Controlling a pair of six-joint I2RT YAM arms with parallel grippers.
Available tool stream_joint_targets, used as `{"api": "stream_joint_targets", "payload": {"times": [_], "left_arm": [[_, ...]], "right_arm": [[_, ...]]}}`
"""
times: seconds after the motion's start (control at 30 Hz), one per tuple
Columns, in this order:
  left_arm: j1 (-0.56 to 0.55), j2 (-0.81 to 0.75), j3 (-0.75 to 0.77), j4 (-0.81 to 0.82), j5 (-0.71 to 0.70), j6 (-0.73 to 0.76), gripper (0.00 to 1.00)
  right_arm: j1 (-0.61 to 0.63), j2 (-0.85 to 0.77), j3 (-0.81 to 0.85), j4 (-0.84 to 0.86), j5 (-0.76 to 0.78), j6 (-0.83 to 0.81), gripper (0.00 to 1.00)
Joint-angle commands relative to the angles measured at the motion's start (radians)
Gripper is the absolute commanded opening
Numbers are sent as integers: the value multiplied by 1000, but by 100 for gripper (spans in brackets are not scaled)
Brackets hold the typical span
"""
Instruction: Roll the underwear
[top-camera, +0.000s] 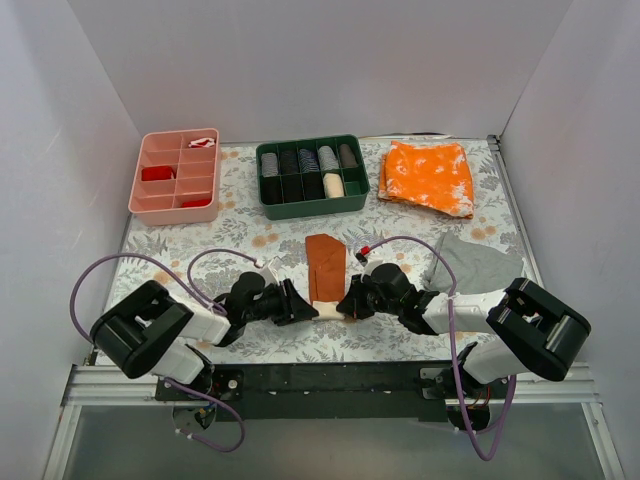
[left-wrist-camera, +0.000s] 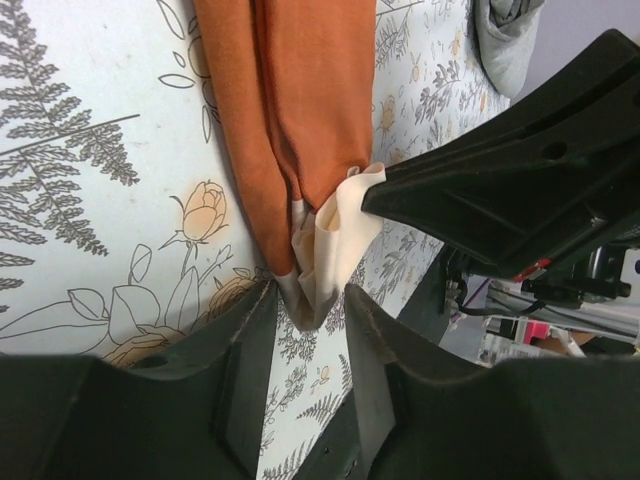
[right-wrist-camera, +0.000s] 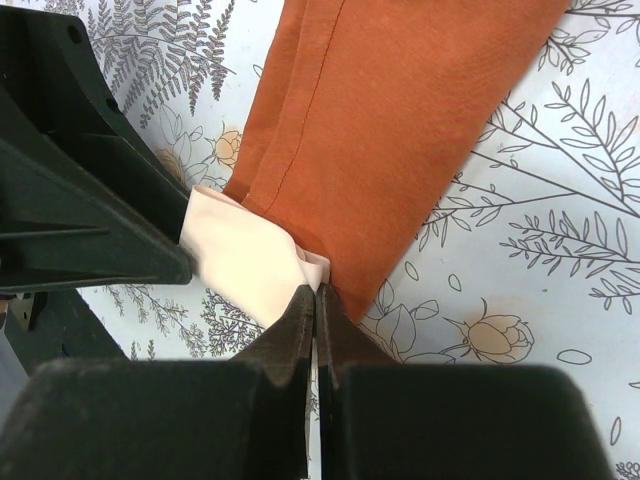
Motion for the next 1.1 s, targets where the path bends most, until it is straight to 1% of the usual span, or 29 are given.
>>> {"api": "stream_joint_targets", "payload": {"times": [0.0, 0.1, 0.13, 0.23, 0.27, 0.37, 0.43, 0.5, 0.6, 0.63, 0.7, 0.73, 0.77, 0.8, 0.83, 0.9, 0.93, 0.97, 1.03, 1.07], "left_arm": [[-5, 48, -33, -59, -57, -3, 32], [-5, 60, -28, -53, -70, -6, 25], [-5, 59, -25, -55, -74, -5, 20], [-5, 59, -2, -87, -79, 11, 12], [-5, 56, 6, -110, -79, 15, 6], [-5, 53, 36, -156, -76, 38, 0], [-5, 50, 61, -187, -73, 55, 0], [-5, 33, 76, -234, -70, 67, 0], [-5, 2, 105, -320, -76, 96, 0], [-5, -6, 122, -346, -76, 100, 0], [-5, -24, 138, -418, -82, 120, 0], [-5, -45, 150, -438, -82, 120, 0], [-5, -56, 157, -487, -85, 124, 0], [-5, -65, 162, -516, -90, 126, 0], [-5, -85, 170, -544, -96, 129, 0], [-5, -99, 196, -639, -107, 138, 0], [-5, -105, 208, -670, -107, 144, 0], [-5, -107, 232, -738, -108, 152, 0], [-5, -105, 256, -786, -105, 173, 0], [-5, -104, 280, -835, -107, 184, 0]], "right_arm": [[1, 13, -17, -8, 25, -10, 1], [1, 11, -22, -1, 17, -10, 1], [1, 13, -23, 0, 14, -10, 1], [2, 15, -25, 11, -6, -12, 1], [2, 15, -23, 14, -20, -15, 1], [4, 19, -20, 25, -47, -24, 1], [14, 16, -12, 16, -50, -44, 3], [21, -1, -3, -4, -41, -59, 9], [25, -50, 3, -56, -18, -99, 22], [27, -68, 7, -79, -3, -116, 33], [27, -135, 11, -161, 72, -130, 45], [27, -162, 15, -190, 115, -140, 54], [27, -189, 18, -225, 179, -162, 58], [27, -247, 21, -278, 208, -179, 60], [27, -275, 23, -302, 227, -194, 64], [30, -347, 33, -354, 249, -258, 64], [34, -366, 40, -368, 252, -280, 65], [42, -381, 55, -377, 246, -329, 65], [79, -407, 73, -415, 244, -384, 65], [97, -407, 102, -435, 259, -407, 65]]}}
